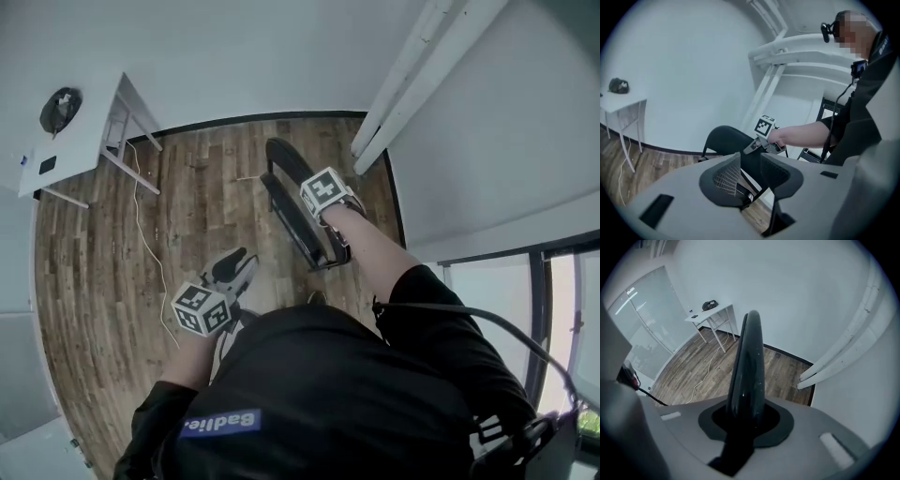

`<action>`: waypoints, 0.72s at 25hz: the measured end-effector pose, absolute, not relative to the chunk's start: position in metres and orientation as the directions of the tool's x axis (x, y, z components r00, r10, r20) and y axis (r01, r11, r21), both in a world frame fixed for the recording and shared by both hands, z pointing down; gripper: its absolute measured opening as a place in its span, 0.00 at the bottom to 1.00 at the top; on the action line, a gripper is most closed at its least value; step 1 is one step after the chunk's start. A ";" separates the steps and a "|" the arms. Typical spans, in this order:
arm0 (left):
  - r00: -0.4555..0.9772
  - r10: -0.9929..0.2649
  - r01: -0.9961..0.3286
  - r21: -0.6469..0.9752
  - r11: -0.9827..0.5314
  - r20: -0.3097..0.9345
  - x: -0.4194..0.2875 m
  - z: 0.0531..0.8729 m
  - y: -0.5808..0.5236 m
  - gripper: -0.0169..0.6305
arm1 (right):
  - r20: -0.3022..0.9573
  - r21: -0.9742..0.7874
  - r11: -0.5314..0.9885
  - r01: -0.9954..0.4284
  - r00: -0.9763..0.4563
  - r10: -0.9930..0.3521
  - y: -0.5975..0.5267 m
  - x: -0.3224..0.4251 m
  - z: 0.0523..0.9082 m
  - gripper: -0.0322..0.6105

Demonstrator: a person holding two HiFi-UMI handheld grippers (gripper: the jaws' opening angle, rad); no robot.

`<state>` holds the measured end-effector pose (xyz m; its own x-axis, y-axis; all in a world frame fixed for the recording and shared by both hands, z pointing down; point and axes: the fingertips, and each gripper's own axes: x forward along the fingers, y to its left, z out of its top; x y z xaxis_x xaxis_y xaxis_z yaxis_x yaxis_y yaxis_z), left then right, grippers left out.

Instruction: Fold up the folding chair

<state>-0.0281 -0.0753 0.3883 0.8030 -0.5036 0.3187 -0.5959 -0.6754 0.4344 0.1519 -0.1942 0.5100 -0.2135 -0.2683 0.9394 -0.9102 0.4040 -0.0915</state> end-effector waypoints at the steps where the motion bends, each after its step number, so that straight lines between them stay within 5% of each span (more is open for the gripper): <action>1: 0.799 -0.517 -0.601 0.415 -0.683 0.306 -0.032 0.377 -0.075 0.23 | 0.939 -0.090 0.402 -0.911 -0.212 -0.270 -0.195 0.152 0.510 0.15; 11: 0.786 -0.608 -0.606 0.342 -0.718 0.115 -0.040 0.285 -0.056 0.04 | 0.945 -0.054 0.419 -0.906 -0.182 -0.272 -0.193 0.156 0.510 0.15; 18: 0.763 -0.642 -0.623 0.357 -0.696 0.079 -0.049 0.280 -0.047 0.03 | 0.944 -0.058 0.416 -0.907 -0.185 -0.272 -0.191 0.157 0.508 0.15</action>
<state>-0.0493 -0.0472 0.2797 0.7626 -0.6421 0.0790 -0.6230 -0.6960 0.3570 0.1574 -0.1913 0.5081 -0.1854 -0.2720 0.9443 -0.9075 0.4160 -0.0583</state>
